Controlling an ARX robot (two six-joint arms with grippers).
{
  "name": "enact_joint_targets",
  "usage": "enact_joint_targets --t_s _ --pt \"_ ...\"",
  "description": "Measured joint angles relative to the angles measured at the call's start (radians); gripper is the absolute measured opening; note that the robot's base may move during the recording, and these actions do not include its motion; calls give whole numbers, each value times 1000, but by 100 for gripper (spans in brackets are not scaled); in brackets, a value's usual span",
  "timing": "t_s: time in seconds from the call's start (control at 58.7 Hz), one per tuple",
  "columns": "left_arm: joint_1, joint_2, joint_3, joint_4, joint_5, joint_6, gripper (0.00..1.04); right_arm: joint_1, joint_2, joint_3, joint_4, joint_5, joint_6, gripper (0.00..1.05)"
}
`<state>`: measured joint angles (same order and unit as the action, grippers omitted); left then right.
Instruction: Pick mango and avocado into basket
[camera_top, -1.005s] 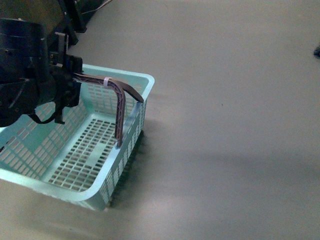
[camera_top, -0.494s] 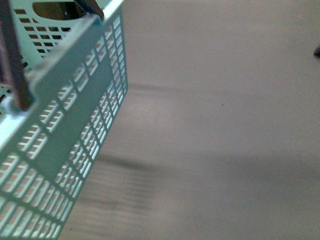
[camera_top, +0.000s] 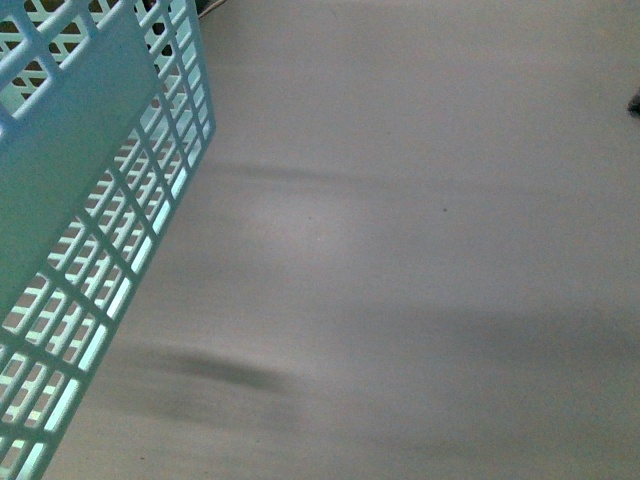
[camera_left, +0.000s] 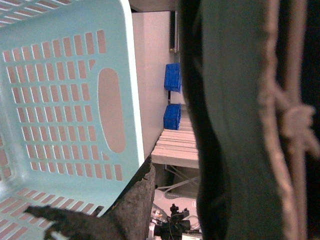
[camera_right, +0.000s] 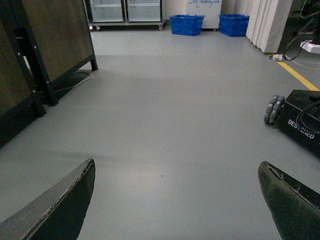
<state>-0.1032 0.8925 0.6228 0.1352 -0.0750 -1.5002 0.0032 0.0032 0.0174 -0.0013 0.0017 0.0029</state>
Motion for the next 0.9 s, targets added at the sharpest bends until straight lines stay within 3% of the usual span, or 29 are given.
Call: enact_joint_targets --t_s 0.903 --pt "1 3 0 -5 3 0 28 0 0 0 0 0 0 96"
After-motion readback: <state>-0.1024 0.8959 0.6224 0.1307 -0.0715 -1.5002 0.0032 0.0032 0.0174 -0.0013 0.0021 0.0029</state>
